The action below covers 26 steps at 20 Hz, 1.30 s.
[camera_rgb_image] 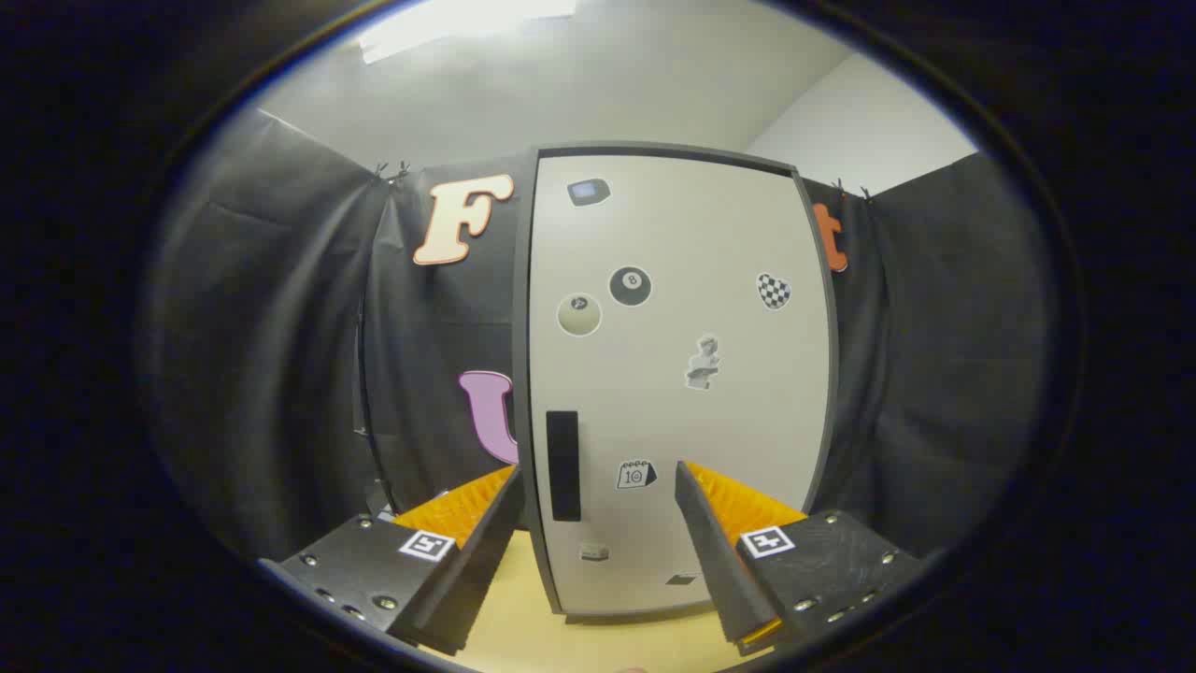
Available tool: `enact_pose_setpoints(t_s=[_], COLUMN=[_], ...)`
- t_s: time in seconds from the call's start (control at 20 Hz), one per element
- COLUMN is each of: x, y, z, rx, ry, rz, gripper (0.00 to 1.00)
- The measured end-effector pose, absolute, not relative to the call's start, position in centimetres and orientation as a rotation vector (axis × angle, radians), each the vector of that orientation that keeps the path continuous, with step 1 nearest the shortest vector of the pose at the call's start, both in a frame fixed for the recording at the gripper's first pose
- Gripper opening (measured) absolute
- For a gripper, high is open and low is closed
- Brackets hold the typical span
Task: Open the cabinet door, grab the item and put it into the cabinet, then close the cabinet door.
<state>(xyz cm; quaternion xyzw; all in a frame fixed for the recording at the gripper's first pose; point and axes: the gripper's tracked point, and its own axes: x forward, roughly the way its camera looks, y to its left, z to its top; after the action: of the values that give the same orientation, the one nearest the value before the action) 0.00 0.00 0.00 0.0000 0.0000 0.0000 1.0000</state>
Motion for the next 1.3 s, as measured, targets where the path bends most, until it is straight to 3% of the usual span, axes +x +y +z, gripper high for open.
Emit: enact_pose_setpoints(t_s=[0.85, 1.3], x=[4.7, 9.5], y=[3.5, 3.8], z=[-1.0, -2.0], rx=[0.041, -0.021], ry=[0.011, -0.001], rz=[0.078, 0.045], gripper=[0.96, 0.96])
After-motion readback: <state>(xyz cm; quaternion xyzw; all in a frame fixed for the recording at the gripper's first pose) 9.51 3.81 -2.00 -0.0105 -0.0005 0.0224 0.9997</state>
